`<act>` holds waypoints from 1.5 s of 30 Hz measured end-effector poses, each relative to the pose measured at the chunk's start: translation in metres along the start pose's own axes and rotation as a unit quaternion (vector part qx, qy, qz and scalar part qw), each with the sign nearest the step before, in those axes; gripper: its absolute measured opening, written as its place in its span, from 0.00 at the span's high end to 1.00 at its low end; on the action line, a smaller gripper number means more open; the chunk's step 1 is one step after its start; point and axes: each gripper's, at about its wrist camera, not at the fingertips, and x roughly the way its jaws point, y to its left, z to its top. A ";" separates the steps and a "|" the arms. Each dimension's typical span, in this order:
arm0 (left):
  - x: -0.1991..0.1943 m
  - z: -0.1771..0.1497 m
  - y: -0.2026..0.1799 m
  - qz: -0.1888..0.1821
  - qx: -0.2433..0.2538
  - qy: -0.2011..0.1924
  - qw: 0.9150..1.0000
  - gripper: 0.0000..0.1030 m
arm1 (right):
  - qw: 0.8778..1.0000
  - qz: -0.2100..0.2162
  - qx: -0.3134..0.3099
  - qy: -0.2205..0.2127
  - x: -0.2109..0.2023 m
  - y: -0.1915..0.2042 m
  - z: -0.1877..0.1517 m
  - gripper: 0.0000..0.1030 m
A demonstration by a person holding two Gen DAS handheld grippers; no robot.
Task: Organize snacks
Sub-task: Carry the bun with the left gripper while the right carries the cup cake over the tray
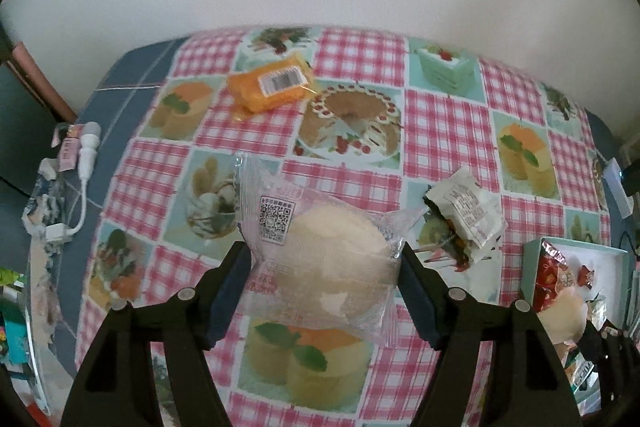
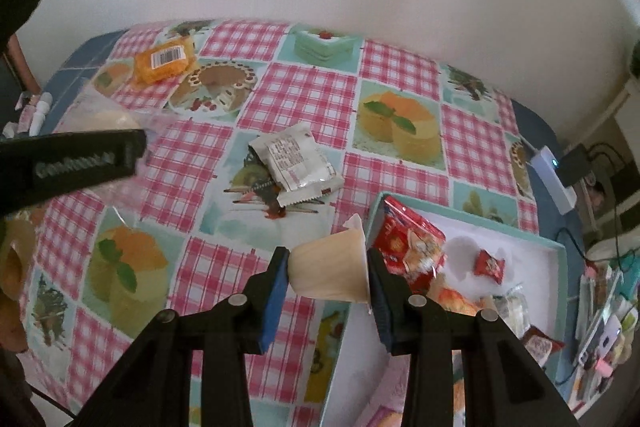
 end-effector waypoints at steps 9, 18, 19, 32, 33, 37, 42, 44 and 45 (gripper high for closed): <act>-0.038 -0.011 0.018 -0.008 -0.024 -0.029 0.999 0.29 | 0.999 0.007 0.049 -0.007 -0.028 -0.019 -0.020 0.61; -0.068 -0.021 0.006 -0.020 -0.012 -0.055 0.998 0.28 | 0.994 0.001 0.111 -0.008 -0.050 -0.049 -0.040 0.61; -0.070 -0.022 0.003 -0.024 -0.011 -0.057 0.998 0.28 | 0.993 0.000 0.115 -0.008 -0.051 -0.052 -0.042 0.61; -0.097 -0.032 -0.041 -0.044 0.026 -0.080 0.996 0.28 | 0.981 -0.017 0.194 0.007 -0.054 -0.118 -0.058 0.61; -0.098 -0.033 -0.045 -0.045 0.029 -0.080 0.995 0.29 | 0.980 -0.018 0.199 0.009 -0.054 -0.122 -0.060 0.61; -0.101 -0.036 -0.061 -0.052 0.047 -0.079 0.994 0.28 | 0.975 -0.018 0.223 0.011 -0.052 -0.142 -0.065 0.61; -0.102 -0.043 -0.081 -0.057 0.066 -0.075 0.993 0.28 | 0.969 -0.013 0.246 0.008 -0.053 -0.162 -0.071 0.60; -0.102 -0.047 -0.091 -0.059 0.077 -0.073 0.993 0.28 | 0.967 -0.013 0.256 0.009 -0.053 -0.170 -0.074 0.60; -0.102 -0.049 -0.095 -0.059 0.081 -0.072 0.992 0.28 | 0.965 -0.012 0.262 0.010 -0.053 -0.175 -0.076 0.60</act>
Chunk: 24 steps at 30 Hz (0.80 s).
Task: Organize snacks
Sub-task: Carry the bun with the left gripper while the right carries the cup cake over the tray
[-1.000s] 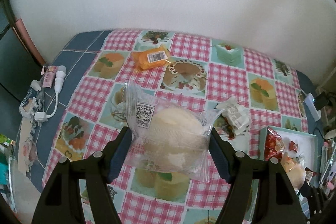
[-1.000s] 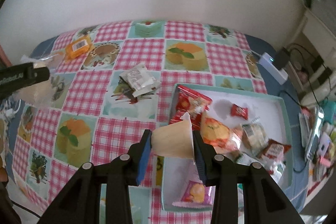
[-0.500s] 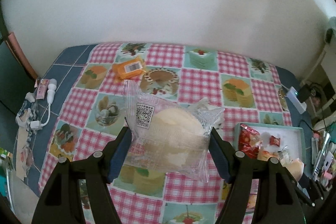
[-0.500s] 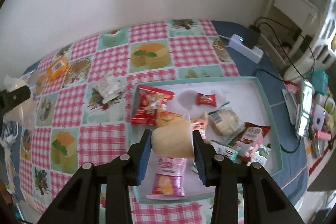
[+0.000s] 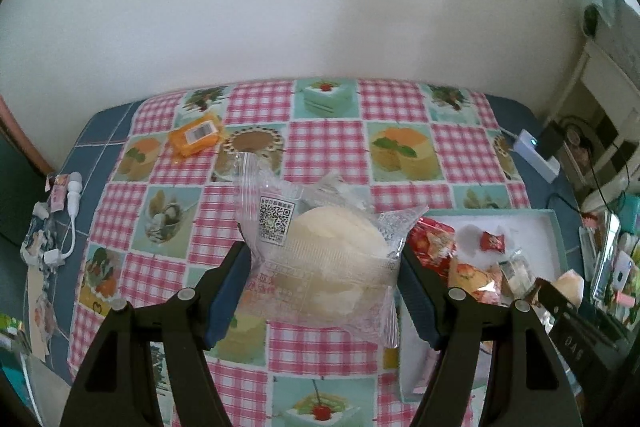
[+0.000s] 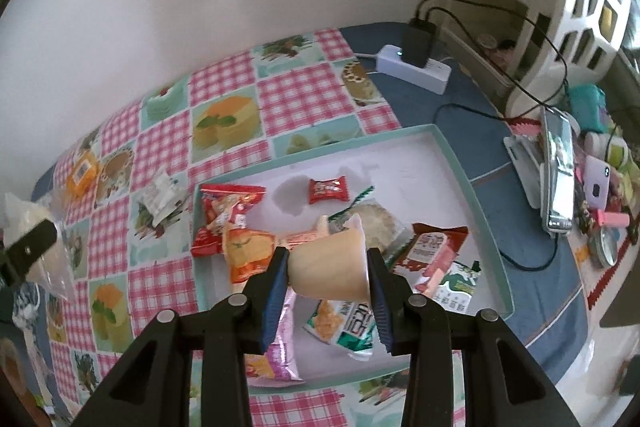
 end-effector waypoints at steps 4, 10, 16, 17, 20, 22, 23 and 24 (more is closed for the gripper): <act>0.002 -0.006 -0.026 -0.004 0.030 0.005 1.000 0.28 | 1.000 -0.005 0.017 0.006 0.004 -0.014 0.002 0.60; 0.007 -0.023 -0.076 -0.018 0.096 0.016 0.995 0.28 | 0.999 -0.007 0.038 0.015 0.011 -0.031 0.003 0.60; 0.013 -0.038 -0.112 -0.029 0.139 0.033 0.989 0.28 | 0.998 -0.018 0.064 0.021 0.015 -0.053 0.003 0.60; 0.014 -0.040 -0.116 -0.029 0.143 0.036 0.989 0.28 | 0.997 -0.018 0.067 0.021 0.016 -0.056 0.003 0.60; 0.018 -0.045 -0.125 -0.028 0.153 0.043 0.987 0.28 | 0.997 -0.017 0.076 0.024 0.018 -0.063 0.003 0.60; 0.021 -0.048 -0.131 -0.030 0.161 0.047 0.985 0.28 | 0.996 -0.017 0.080 0.026 0.019 -0.066 0.003 0.60; 0.022 -0.050 -0.133 -0.032 0.164 0.049 0.985 0.28 | 0.996 -0.017 0.081 0.026 0.020 -0.067 0.003 0.60; 0.023 -0.052 -0.136 -0.033 0.167 0.052 0.984 0.28 | 0.996 -0.016 0.081 0.027 0.020 -0.067 0.003 0.60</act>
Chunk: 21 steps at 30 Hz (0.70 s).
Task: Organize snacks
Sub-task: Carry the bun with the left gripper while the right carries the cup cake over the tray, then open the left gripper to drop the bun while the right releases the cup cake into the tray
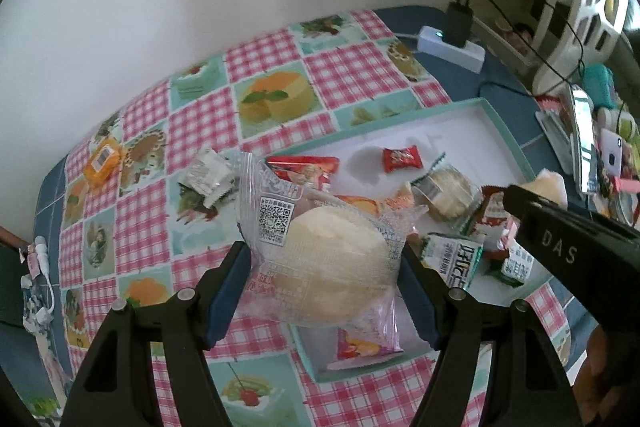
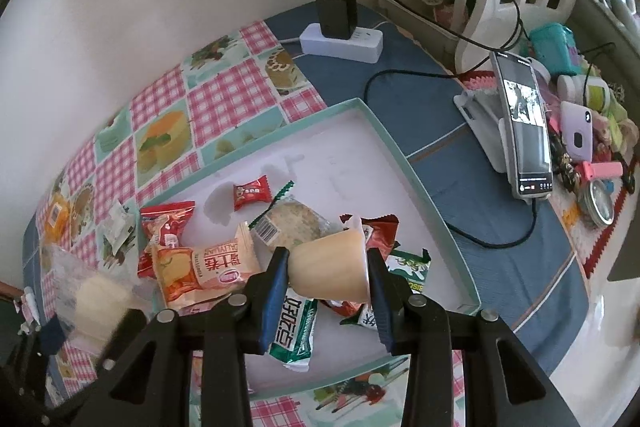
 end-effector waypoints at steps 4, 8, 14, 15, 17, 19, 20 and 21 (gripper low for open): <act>0.005 -0.002 -0.010 -0.003 0.011 0.009 1.000 0.28 | 1.000 0.003 0.000 0.001 0.001 0.000 0.000 0.60; 0.010 -0.003 -0.016 -0.007 0.014 0.017 1.000 0.28 | 1.000 0.004 0.000 0.002 0.002 0.000 0.000 0.60; 0.015 -0.003 -0.015 -0.008 0.010 0.026 1.000 0.27 | 1.000 0.004 0.000 0.007 0.005 0.002 0.000 0.60; 0.016 -0.003 -0.015 -0.007 0.010 0.026 1.000 0.27 | 1.000 0.004 0.001 0.008 0.005 0.002 0.000 0.60; 0.015 -0.002 -0.014 -0.008 0.008 0.025 1.000 0.22 | 1.000 0.004 0.001 0.009 0.006 0.002 0.000 0.60; 0.015 -0.002 -0.012 -0.009 0.004 0.024 1.000 0.17 | 1.000 0.004 0.000 0.010 0.007 0.002 0.000 0.60; 0.016 -0.002 -0.010 -0.008 0.000 0.024 1.000 0.17 | 1.000 0.003 0.001 0.011 0.007 0.002 -0.001 0.60; 0.016 -0.001 -0.008 -0.007 -0.006 0.026 1.000 0.17 | 1.000 0.003 0.000 0.012 0.008 0.003 -0.001 0.60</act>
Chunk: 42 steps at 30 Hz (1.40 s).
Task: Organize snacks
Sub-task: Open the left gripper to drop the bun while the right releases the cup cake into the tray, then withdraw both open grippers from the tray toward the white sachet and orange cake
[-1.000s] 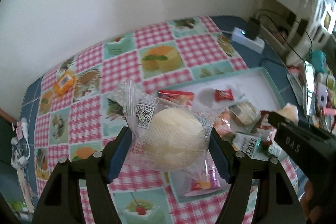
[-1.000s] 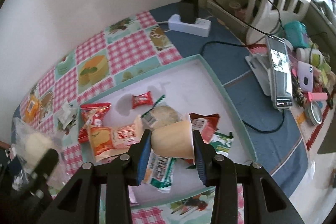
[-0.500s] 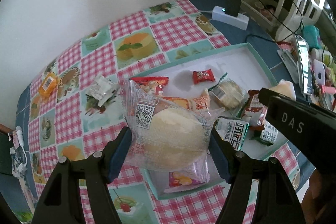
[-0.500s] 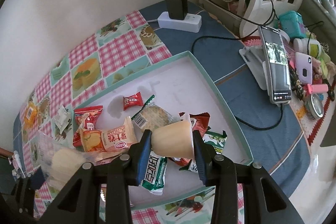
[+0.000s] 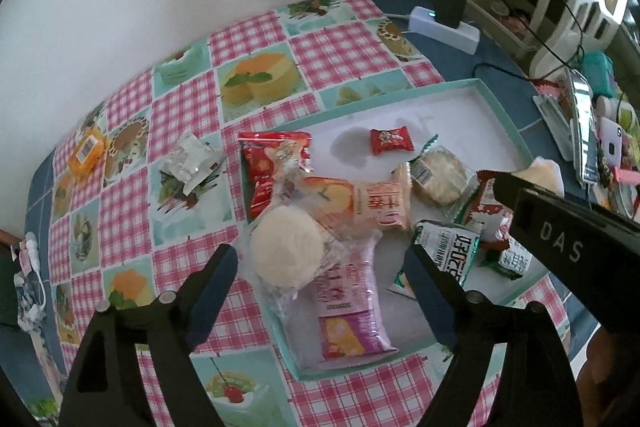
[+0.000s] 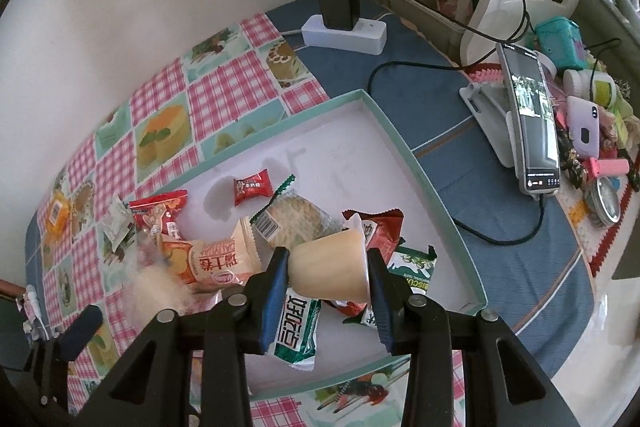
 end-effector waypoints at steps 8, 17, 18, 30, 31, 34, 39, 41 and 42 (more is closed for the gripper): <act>0.009 0.005 0.041 0.015 -0.085 0.016 0.996 0.17 | 1.000 -0.005 -0.002 0.005 0.003 0.001 0.001 0.60; 0.019 -0.002 0.093 0.026 -0.195 0.032 0.980 0.16 | 1.000 -0.014 -0.007 0.012 0.006 0.003 0.001 0.40; 0.021 -0.004 0.100 0.029 -0.208 0.035 0.977 0.16 | 1.000 -0.016 -0.008 0.013 0.007 0.005 0.001 0.27; 0.057 -0.024 0.154 0.073 -0.271 0.079 0.957 0.11 | 0.997 -0.022 -0.067 0.002 0.009 0.035 -0.005 0.00; 0.059 -0.025 0.157 0.073 -0.274 0.081 0.956 0.11 | 0.997 -0.021 -0.072 0.001 0.008 0.038 -0.005 0.00; 0.062 -0.029 0.164 0.072 -0.282 0.085 0.953 0.11 | 0.996 -0.023 -0.084 0.000 0.009 0.046 -0.007 0.00; 0.059 -0.031 0.179 0.083 -0.288 0.081 0.951 0.11 | 0.996 -0.019 -0.092 -0.002 0.009 0.054 -0.010 0.00; 0.058 -0.032 0.184 0.087 -0.290 0.078 0.950 0.11 | 0.995 -0.019 -0.093 -0.003 0.008 0.057 -0.011 0.00; 0.057 -0.032 0.188 0.089 -0.292 0.077 0.949 0.11 | 0.995 -0.019 -0.094 -0.003 0.008 0.059 -0.011 0.00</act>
